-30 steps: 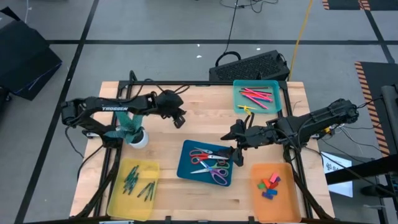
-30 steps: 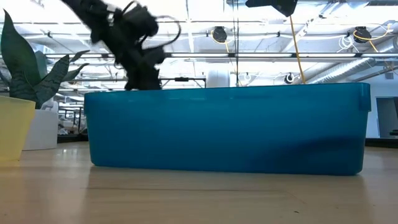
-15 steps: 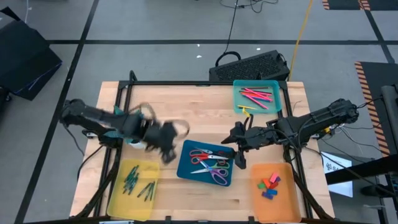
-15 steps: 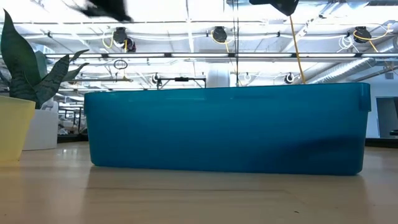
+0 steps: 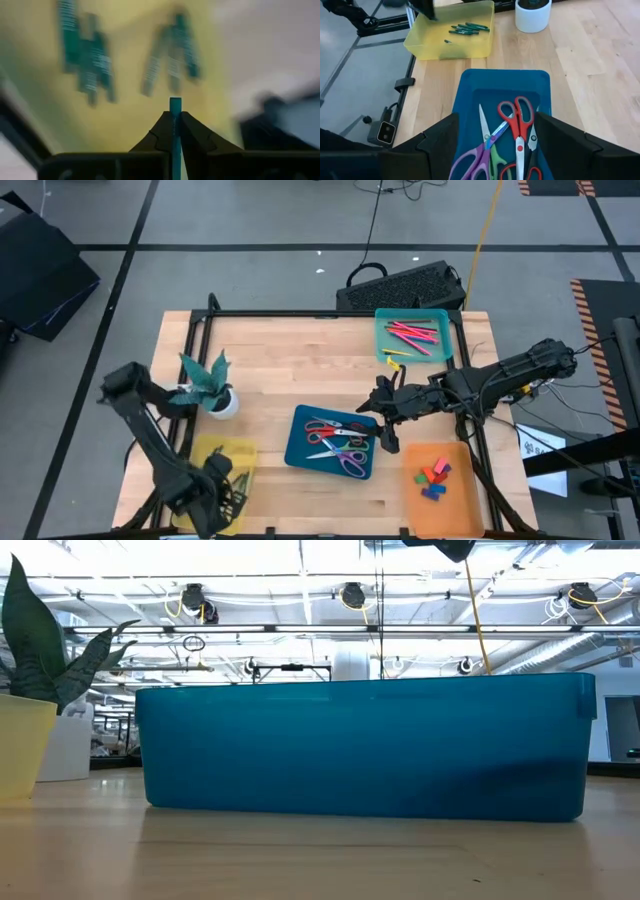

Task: Sort crayons/erasers/pens/pencils in bins
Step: Put the green crayon into the yellow bin

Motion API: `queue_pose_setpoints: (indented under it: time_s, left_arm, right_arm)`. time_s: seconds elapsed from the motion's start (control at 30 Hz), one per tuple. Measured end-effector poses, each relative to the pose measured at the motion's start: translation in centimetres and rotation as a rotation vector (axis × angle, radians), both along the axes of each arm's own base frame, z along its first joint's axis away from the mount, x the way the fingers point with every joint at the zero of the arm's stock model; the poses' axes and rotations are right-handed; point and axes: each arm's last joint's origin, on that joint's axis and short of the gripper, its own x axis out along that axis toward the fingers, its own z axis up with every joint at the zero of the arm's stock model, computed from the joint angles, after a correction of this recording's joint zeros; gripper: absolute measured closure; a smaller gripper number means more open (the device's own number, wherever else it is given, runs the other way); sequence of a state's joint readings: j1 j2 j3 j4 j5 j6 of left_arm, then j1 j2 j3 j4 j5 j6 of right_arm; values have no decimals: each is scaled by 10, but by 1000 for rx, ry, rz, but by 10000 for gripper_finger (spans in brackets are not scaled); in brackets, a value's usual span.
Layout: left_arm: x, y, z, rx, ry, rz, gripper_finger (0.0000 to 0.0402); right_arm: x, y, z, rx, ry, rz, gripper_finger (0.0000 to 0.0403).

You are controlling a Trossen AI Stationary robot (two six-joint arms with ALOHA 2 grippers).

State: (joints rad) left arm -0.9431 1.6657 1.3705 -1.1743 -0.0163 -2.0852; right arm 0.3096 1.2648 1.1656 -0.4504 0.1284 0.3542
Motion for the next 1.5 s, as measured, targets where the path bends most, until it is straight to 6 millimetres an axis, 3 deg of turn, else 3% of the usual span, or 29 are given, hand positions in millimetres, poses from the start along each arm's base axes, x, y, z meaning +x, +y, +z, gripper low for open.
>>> queue_pose_setpoints:
  time_s: [0.23, 0.4, 0.53, 0.67, 0.77, 0.87, 1.1, 1.27, 1.5]
  left_arm:
    - [0, -5, -41, 200, 111, -13, 377]
    - [-2, 1, -62, 143, 93, -1, 317]
    - [-5, 11, -54, 68, 146, -51, 243]
    - [10, 32, -16, 21, -19, -146, 192]
    - [24, 60, 18, 114, -261, -145, 180]
    - [41, 99, 47, 236, -412, -119, 185]
    - [89, 212, 60, 336, -425, -263, 198]
    - [107, 287, 65, 347, -553, -354, 182]
    - [88, 350, 71, 439, -561, -452, 170]
  right_arm:
    - [-1, 4, 0, 1, 6, 8, 151]
    - [-12, 10, -9, -41, 118, 48, 151]
    - [-20, 15, -15, -92, 194, 96, 152]
    - [-21, 17, -15, -120, 197, 122, 157]
    - [-21, 15, -15, -153, 189, 103, 164]
    - [-19, 9, -15, -201, 167, -12, 166]
    - [-4, -18, -7, -261, 64, -211, 141]
    - [17, -65, -11, -212, 49, -316, 104]
    - [59, -140, -28, -223, 130, -375, 88]
